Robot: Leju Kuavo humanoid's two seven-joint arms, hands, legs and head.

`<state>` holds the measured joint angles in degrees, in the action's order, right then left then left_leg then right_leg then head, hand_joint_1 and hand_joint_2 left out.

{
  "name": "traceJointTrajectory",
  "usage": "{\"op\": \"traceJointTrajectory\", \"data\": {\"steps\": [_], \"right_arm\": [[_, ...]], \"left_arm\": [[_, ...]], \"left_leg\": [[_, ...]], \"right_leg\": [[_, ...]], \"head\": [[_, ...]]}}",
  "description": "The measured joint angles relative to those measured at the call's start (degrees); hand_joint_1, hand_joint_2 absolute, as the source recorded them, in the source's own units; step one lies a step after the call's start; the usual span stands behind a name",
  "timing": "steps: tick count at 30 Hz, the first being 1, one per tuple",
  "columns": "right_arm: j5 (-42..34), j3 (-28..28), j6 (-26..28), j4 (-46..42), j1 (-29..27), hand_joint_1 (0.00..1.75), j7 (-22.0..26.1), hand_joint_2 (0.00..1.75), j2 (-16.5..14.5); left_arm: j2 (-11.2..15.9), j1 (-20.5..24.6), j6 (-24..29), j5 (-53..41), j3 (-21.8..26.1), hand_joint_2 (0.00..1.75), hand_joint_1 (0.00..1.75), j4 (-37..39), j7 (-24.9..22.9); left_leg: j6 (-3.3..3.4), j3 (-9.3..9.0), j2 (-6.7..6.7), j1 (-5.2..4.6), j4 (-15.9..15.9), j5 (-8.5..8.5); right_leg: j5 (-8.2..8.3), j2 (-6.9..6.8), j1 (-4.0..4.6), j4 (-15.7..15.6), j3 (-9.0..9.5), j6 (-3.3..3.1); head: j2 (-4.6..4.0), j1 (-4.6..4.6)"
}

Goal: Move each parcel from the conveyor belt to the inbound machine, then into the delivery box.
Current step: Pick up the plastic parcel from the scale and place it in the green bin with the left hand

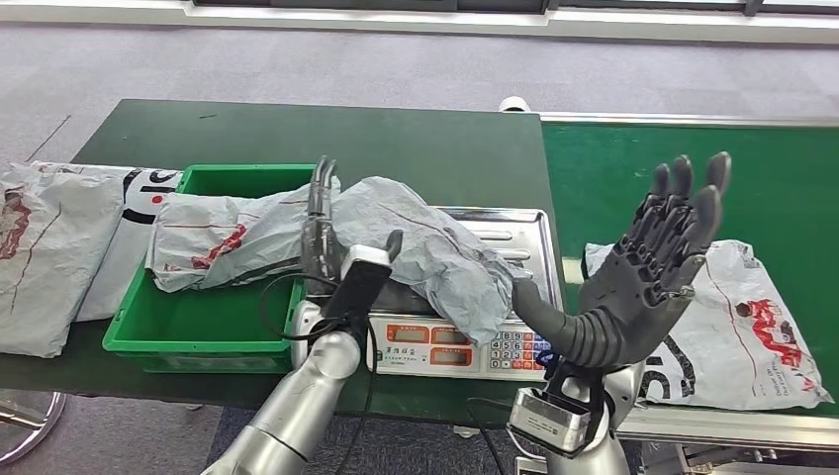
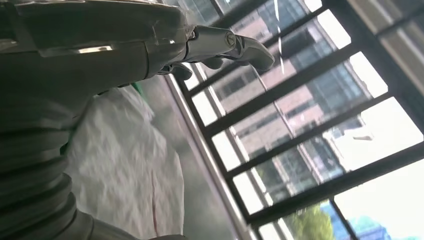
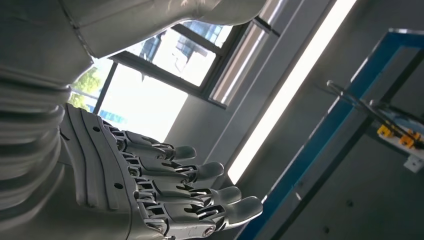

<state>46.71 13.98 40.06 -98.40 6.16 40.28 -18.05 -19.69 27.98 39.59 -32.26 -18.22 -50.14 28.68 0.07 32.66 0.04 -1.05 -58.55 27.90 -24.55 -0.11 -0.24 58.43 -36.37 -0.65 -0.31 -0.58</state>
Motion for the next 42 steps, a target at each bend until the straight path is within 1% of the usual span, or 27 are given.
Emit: {"op": "traceJointTrajectory", "data": {"steps": [4, 7, 9, 12, 14, 18, 20, 21, 24, 28, 32, 34, 35, 36, 37, 38, 39, 40, 41, 42], "right_arm": [[-0.14, 1.11, 0.00, 0.91, -0.29, 0.00, 0.00, 1.75, 0.13], [-0.37, 1.58, 0.00, 1.45, -0.18, 0.00, 0.00, 1.75, 0.16], [-0.56, 1.81, 0.00, 1.80, -0.15, 0.00, 0.00, 1.75, 0.19], [-0.57, 2.09, 0.00, 2.20, -0.14, 0.00, 0.00, 1.75, 0.20], [-0.60, 2.35, 0.00, 2.39, -0.13, 0.00, 0.00, 1.75, 0.21], [-0.98, 3.32, 0.00, 2.94, -0.01, 0.00, 0.00, 1.75, 0.24], [-1.15, 3.75, 0.00, 3.46, 0.05, 0.00, 0.00, 1.75, 0.26], [-1.25, 3.96, 0.00, 3.80, 0.10, 0.00, 0.00, 1.75, 0.26], [-1.63, 4.53, 0.00, 4.70, 0.29, 0.00, 0.00, 1.75, 0.26], [-1.72, 4.58, 0.00, 5.27, 0.33, 0.00, -0.01, 1.75, 0.26], [-1.71, 4.49, 0.01, 5.58, 0.30, 0.00, -0.01, 1.75, 0.28], [-1.63, 4.30, 0.02, 5.66, 0.22, 0.00, 0.00, 1.75, 0.31], [-1.61, 4.14, 0.03, 5.67, 0.10, 0.00, -0.01, 1.75, 0.33], [-1.60, 3.92, 0.03, 5.67, -0.05, 0.00, -0.01, 1.75, 0.36], [-1.56, 3.65, 0.04, 5.66, -0.28, 0.00, -0.05, 1.75, 0.39], [-1.57, 3.43, 0.05, 5.61, -0.48, 0.00, -0.02, 1.75, 0.41], [-1.53, 3.18, 0.07, 5.56, -0.65, 0.00, 0.00, 1.75, 0.43], [-1.55, 2.93, 0.08, 5.54, -0.88, 0.00, -0.02, 1.75, 0.45], [-1.61, 2.66, 0.08, 5.56, -1.05, 0.00, -0.03, 1.75, 0.47], [-1.62, 2.32, 0.08, 5.63, -1.23, 0.00, -0.07, 1.75, 0.49]], "left_arm": [[-0.10, 5.79, -4.49, -0.62, -9.69, 1.75, 0.00, 9.87, -11.79], [-0.11, 8.85, -9.43, -5.21, -16.75, 1.75, 0.00, 16.36, -21.16], [-0.10, 10.31, -12.87, -8.59, -21.54, 1.75, 0.00, 19.87, -26.57], [-0.09, 12.02, -17.40, -11.26, -27.26, 1.75, 0.00, 23.37, -31.52], [-0.09, 13.38, -20.31, -12.22, -30.42, 1.75, 0.02, 25.09, -33.27], [-0.09, 15.14, -24.93, -13.11, -35.24, 1.75, 1.75, 27.52, -34.88], [-0.09, 15.67, -25.85, -13.27, -36.80, 1.75, 1.75, 28.68, -34.99], [-0.09, 15.91, -25.44, -13.32, -37.47, 1.75, 1.75, 29.26, -34.90], [-0.09, 16.14, -21.36, -13.55, -38.66, 1.75, 1.75, 30.60, -34.60], [-0.09, 16.12, -13.41, -14.03, -38.71, 1.75, 1.75, 31.66, -34.41], [-0.09, 16.13, -6.93, -14.71, -38.67, 1.75, 1.75, 32.49, -34.29], [0.04, 15.92, -2.84, -18.63, -37.84, 1.75, 1.75, 31.58, -34.15], [0.23, 15.43, -1.31, -23.15, -36.47, 1.75, 1.75, 29.73, -33.48], [0.41, 14.49, -0.37, -29.30, -33.93, 1.75, 1.75, 26.37, -31.49], [0.53, 13.06, 0.11, -35.68, -30.36, 1.75, 1.75, 21.87, -28.37], [0.57, 11.34, 0.33, -41.33, -25.62, 1.75, 1.75, 16.66, -24.42], [0.54, 9.52, 0.45, -45.02, -20.02, 1.75, 1.75, 10.96, -20.12], [0.42, 7.89, 0.54, -46.79, -14.58, 1.75, 1.75, 5.46, -16.61], [0.32, 6.57, 0.60, -47.48, -9.57, 1.75, 1.75, 0.18, -13.98], [0.19, 5.55, 0.69, -47.42, -5.53, 1.75, 1.75, -4.78, -12.07]], "left_leg": [[0.01, -0.02, 0.21, 0.00, 0.00, 0.01], [0.01, -0.03, 0.27, 0.00, 0.01, 0.01], [0.01, -0.03, 0.27, 0.01, 0.02, 0.01], [0.01, -0.04, 0.24, 0.02, 0.03, 0.01], [0.01, -0.11, 0.20, 0.03, 0.05, 0.02], [-0.01, -0.49, 0.20, 0.03, 0.07, 0.11], [0.04, -0.69, 0.20, 0.03, 0.08, 0.23], [0.07, -0.73, 0.20, 0.03, 0.09, 0.30], [0.09, -0.83, 0.22, 0.03, 0.11, 0.48], [0.05, -0.93, 0.31, 0.03, 0.09, 0.41], [-0.03, -1.01, 0.30, 0.03, 0.07, 0.13], [-0.05, -0.89, 0.28, 0.03, 0.07, 0.11], [-0.05, -0.84, 0.26, 0.03, 0.07, 0.11], [-0.05, -0.79, 0.23, 0.02, 0.08, 0.11], [-0.05, -0.73, 0.21, 0.02, 0.08, 0.12], [-0.08, -0.68, 0.29, 0.03, 0.09, 0.15], [-0.11, -0.67, 0.49, 0.04, 0.09, 0.19], [-0.13, -0.66, 0.72, 0.04, 0.10, 0.25], [-0.15, -0.66, 0.93, 0.05, 0.11, 0.31], [-0.15, -0.66, 1.05, 0.06, 0.12, 0.34]], "right_leg": [[0.03, 0.17, -0.01, 0.00, -0.04, 0.02], [0.03, 0.25, 0.00, 0.01, -0.05, 0.02], [0.03, 0.26, 0.00, 0.01, -0.05, 0.02], [0.02, 0.23, 0.00, 0.01, -0.01, 0.02], [0.00, 0.20, 0.00, 0.01, 0.09, 0.01], [-0.08, 0.20, 0.00, 0.00, 0.48, 0.02], [-0.23, 0.18, 0.00, -0.01, 0.81, 0.05], [-0.31, 0.17, 0.00, -0.02, 0.99, 0.07], [-0.46, 0.17, -0.01, -0.03, 1.33, 0.06], [-0.32, 0.20, -0.01, -0.03, 1.27, 0.03], [-0.06, 0.22, 0.00, 0.01, 0.92, 0.00], [-0.02, 0.22, 0.00, 0.01, 0.79, -0.01], [-0.04, 0.21, -0.01, 0.01, 0.75, -0.01], [-0.06, 0.19, -0.01, 0.01, 0.71, -0.01], [-0.08, 0.19, -0.01, 0.02, 0.66, -0.01], [-0.09, 0.26, -0.01, 0.02, 0.59, -0.01], [-0.08, 0.45, -0.03, 0.02, 0.51, -0.02], [-0.07, 0.66, -0.04, 0.03, 0.43, -0.04], [-0.05, 0.85, -0.05, 0.03, 0.36, -0.06], [-0.05, 0.97, -0.06, 0.03, 0.32, -0.07]], "head": [[-0.01, 0.01], [-0.01, 0.01], [-0.02, 0.01], [0.00, 0.02], [0.00, 0.02], [0.01, 0.02], [0.01, 0.01], [0.01, 0.01], [0.01, 0.01], [0.00, 0.01], [-0.01, 0.01], [0.00, 0.01], [0.00, 0.02], [0.00, 0.02], [-0.01, 0.01], [-0.01, 0.00], [0.00, 0.03], [0.00, 0.05], [0.01, 0.08], [0.00, 0.10]]}}
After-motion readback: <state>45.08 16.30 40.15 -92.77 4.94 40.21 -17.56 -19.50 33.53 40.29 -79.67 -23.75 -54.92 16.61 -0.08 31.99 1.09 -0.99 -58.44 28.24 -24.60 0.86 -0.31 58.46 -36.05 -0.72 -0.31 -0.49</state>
